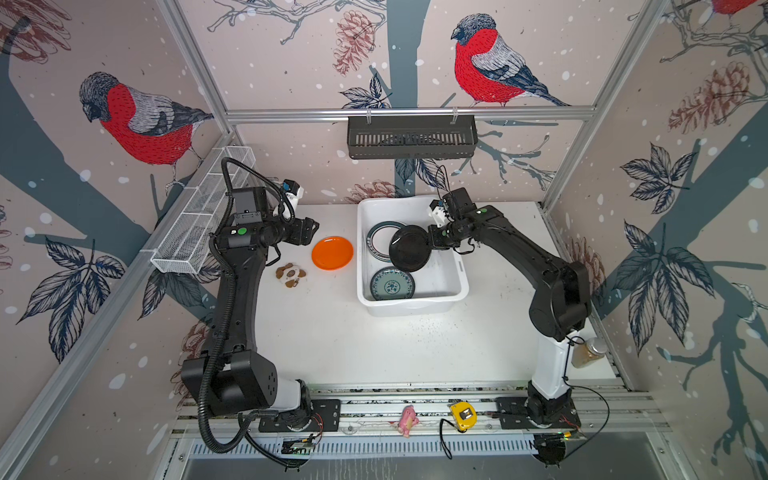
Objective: Place the plates into the plastic bin on the countertop
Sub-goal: 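Carry the black plate into the bin with the right gripper while the left withdraws, then lower the black plate flat beside the blue-floral plate with the right gripper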
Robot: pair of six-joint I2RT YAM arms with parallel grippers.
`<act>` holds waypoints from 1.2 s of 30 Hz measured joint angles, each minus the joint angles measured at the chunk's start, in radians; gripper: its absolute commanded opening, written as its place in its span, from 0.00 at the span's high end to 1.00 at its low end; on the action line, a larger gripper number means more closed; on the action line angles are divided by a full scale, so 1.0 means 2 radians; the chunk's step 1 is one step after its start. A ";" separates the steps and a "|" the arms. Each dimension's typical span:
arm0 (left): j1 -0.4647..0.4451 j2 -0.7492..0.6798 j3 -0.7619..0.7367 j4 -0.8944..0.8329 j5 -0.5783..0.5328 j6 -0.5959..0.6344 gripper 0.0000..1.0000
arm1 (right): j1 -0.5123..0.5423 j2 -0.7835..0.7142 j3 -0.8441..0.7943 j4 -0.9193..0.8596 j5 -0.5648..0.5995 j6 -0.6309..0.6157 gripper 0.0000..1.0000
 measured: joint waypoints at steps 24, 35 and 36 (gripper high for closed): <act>0.000 0.017 -0.010 0.022 0.016 -0.003 0.24 | 0.024 0.117 0.062 -0.064 -0.059 -0.006 0.95; 0.000 0.028 -0.010 0.030 0.020 -0.003 0.24 | 0.024 0.146 0.076 -0.078 -0.069 -0.014 0.92; 0.000 0.030 -0.009 0.030 0.021 -0.003 0.24 | 0.024 0.146 0.076 -0.078 -0.070 -0.014 0.91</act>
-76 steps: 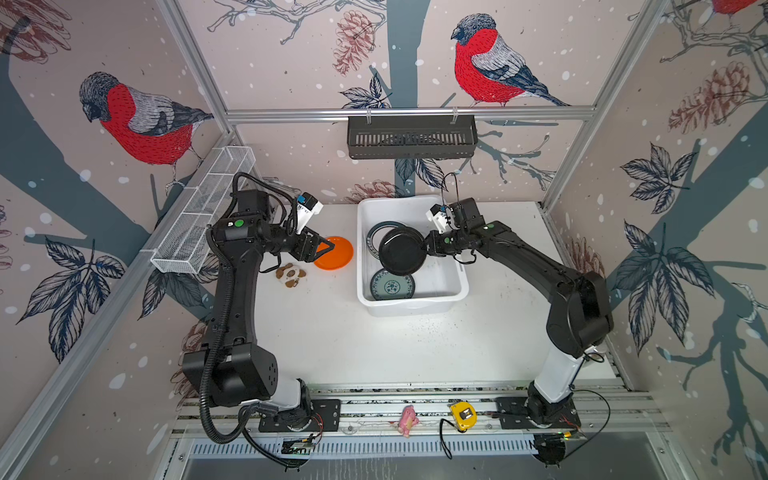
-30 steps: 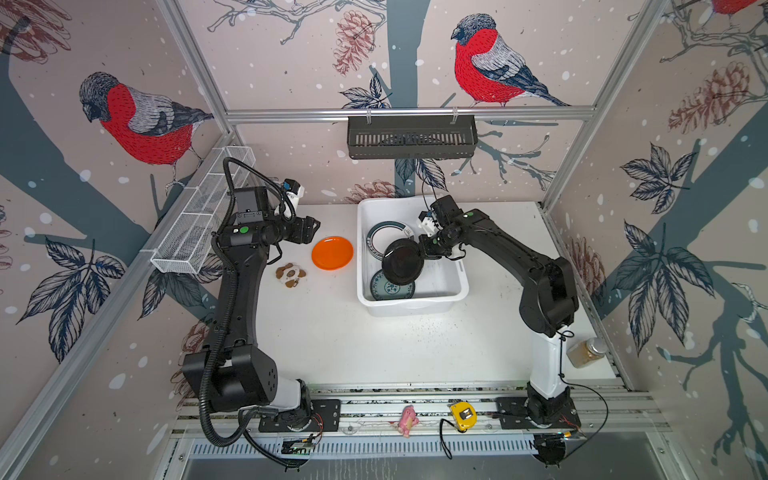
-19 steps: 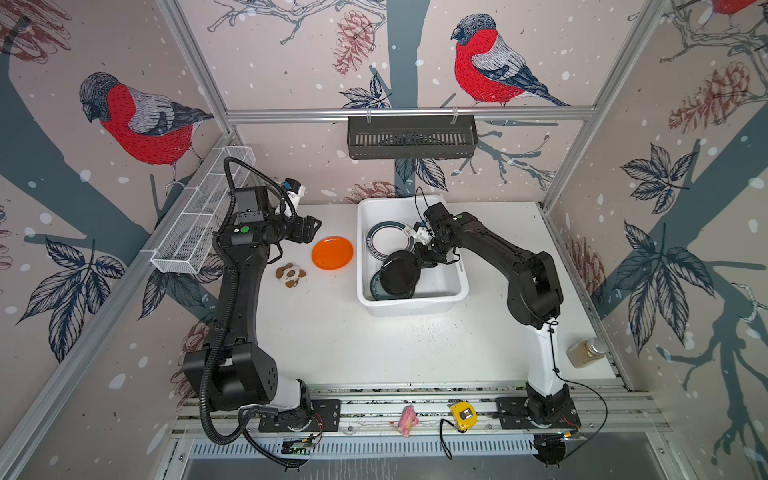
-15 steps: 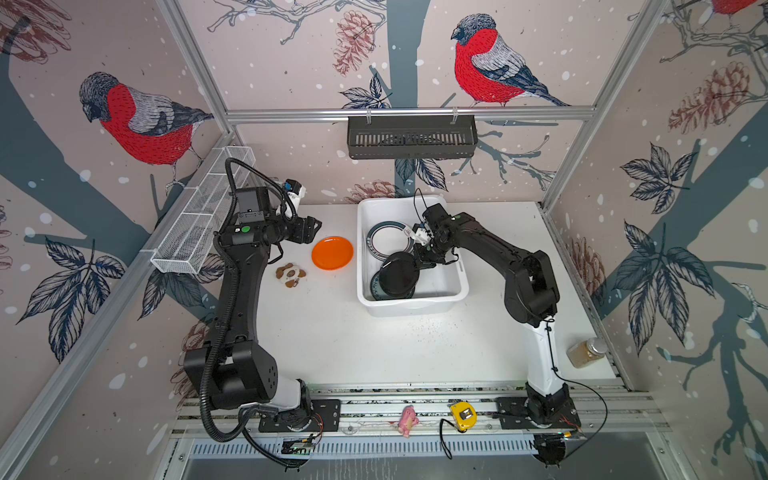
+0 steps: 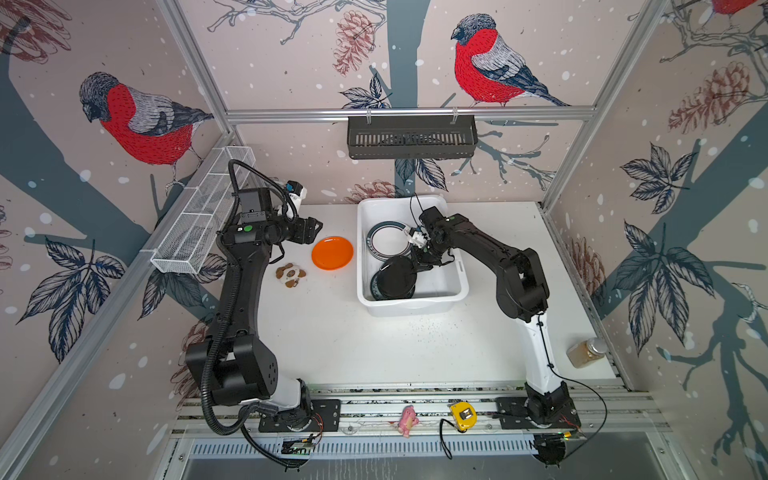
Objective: Place the plates into the plastic bin on the countertop
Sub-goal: 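Lower the black plate flat beside the blue-floral plate with the right gripper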
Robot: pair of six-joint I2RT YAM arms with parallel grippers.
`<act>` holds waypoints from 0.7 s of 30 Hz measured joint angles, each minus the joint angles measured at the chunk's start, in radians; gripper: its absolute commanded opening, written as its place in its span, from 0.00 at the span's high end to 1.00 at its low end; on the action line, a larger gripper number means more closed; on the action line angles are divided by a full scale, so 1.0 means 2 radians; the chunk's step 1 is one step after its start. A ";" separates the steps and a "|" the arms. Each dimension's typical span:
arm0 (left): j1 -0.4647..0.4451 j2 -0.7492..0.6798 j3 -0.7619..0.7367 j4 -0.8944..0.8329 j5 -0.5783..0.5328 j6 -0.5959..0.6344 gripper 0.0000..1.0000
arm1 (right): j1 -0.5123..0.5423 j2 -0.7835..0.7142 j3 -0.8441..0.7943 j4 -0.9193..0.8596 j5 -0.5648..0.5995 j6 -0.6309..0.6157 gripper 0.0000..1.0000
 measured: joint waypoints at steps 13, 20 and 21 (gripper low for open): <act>0.000 0.010 0.006 0.002 0.009 0.001 0.24 | -0.001 0.009 -0.001 -0.008 -0.009 -0.003 0.86; 0.000 0.004 0.003 0.002 0.009 0.001 0.24 | -0.001 0.010 -0.002 -0.014 -0.002 -0.005 0.84; 0.000 0.002 0.002 0.002 0.009 0.001 0.24 | -0.001 0.010 -0.002 -0.014 -0.001 -0.005 0.83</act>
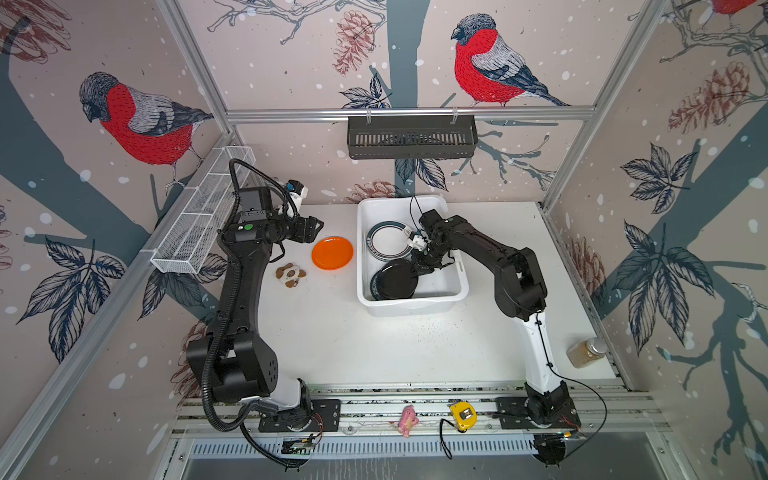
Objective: Place the plates into the plastic bin on the countertop
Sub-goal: 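Lower the black plate flat beside the blue-floral plate with the right gripper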
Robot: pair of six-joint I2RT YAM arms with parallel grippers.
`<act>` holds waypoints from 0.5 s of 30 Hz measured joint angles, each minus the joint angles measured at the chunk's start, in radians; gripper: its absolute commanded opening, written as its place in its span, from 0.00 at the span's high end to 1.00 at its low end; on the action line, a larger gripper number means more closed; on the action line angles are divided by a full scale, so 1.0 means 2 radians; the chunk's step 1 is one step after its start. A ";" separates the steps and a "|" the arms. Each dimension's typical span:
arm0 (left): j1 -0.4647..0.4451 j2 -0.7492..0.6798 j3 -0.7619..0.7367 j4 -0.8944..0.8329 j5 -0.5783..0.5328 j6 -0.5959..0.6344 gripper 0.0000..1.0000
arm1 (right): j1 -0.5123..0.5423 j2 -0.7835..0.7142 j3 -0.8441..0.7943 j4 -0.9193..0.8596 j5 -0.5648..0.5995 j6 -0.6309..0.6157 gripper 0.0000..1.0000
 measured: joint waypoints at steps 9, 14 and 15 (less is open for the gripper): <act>0.000 -0.010 -0.009 0.000 -0.001 0.000 0.25 | 0.000 0.002 -0.006 -0.009 0.009 -0.010 0.80; 0.000 -0.016 -0.013 0.000 -0.001 0.000 0.25 | 0.001 0.004 -0.010 -0.009 0.013 -0.011 0.79; 0.000 -0.018 -0.014 0.001 -0.001 0.000 0.25 | 0.001 0.004 -0.011 -0.009 0.013 -0.011 0.79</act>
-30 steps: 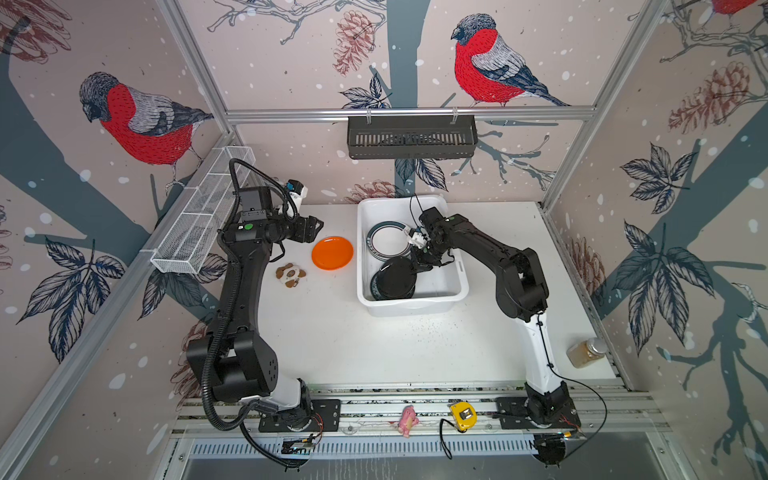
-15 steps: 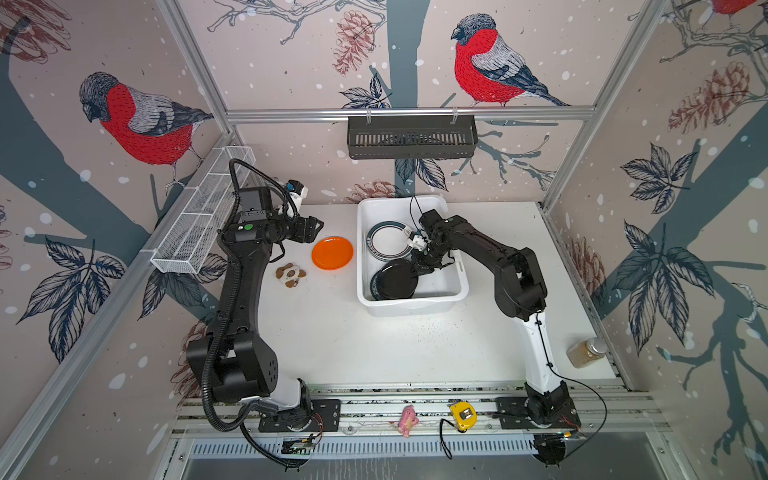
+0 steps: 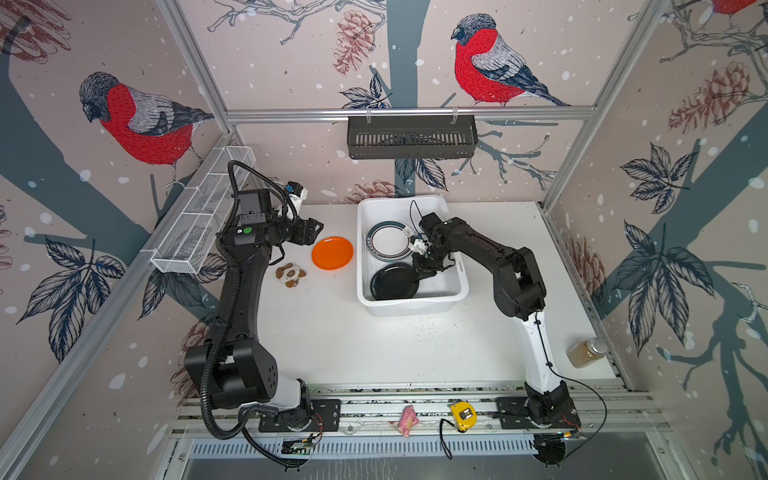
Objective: Place the plates into the plastic bin on the countertop
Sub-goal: 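Lower the black plate flat beside the blue-floral plate with the right gripper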
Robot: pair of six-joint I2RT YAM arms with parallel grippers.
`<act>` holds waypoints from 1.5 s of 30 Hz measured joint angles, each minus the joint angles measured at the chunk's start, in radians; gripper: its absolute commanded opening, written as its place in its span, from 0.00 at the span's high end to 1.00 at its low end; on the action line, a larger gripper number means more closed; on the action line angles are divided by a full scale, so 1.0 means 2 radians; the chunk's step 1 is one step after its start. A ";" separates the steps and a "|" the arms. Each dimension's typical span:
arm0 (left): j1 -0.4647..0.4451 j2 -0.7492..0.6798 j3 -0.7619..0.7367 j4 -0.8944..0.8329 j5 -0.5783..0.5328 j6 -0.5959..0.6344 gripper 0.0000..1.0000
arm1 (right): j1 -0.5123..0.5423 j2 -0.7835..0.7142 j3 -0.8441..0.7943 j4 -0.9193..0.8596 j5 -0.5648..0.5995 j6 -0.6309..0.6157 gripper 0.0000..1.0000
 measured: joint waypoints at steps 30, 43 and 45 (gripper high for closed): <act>0.000 -0.028 -0.035 0.000 0.000 0.005 0.24 | 0.013 -0.004 -0.005 -0.001 0.030 0.000 0.69; 0.000 -0.016 -0.036 -0.004 -0.002 0.008 0.15 | 0.006 -0.030 0.028 -0.011 0.032 0.000 0.66; 0.000 -0.012 -0.036 -0.005 -0.004 0.008 0.14 | 0.006 -0.031 0.039 -0.017 0.032 -0.002 0.65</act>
